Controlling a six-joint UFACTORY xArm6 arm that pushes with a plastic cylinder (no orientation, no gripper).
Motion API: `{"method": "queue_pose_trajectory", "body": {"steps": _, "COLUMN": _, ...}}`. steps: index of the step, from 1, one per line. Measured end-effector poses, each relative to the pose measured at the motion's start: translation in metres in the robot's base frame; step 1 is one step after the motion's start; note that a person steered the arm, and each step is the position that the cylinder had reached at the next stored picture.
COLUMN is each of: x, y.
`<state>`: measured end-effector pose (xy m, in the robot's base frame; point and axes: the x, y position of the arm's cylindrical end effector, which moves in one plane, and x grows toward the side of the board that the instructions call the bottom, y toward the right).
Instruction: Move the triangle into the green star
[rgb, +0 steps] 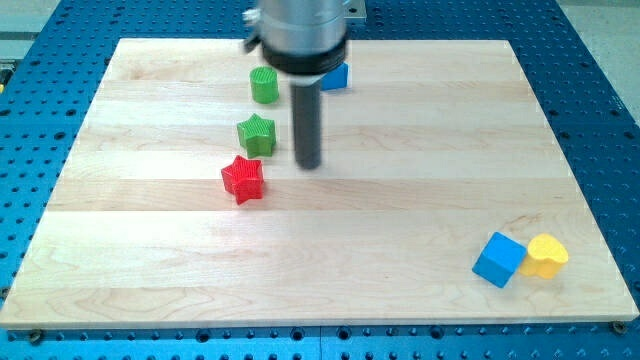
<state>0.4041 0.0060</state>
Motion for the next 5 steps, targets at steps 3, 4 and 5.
{"method": "queue_pose_trajectory", "body": {"steps": 3, "x": -0.135, "y": 0.044}}
{"method": "queue_pose_trajectory", "body": {"steps": 4, "x": -0.133, "y": -0.001}}
{"method": "queue_pose_trajectory", "body": {"steps": 5, "x": -0.13, "y": -0.024}}
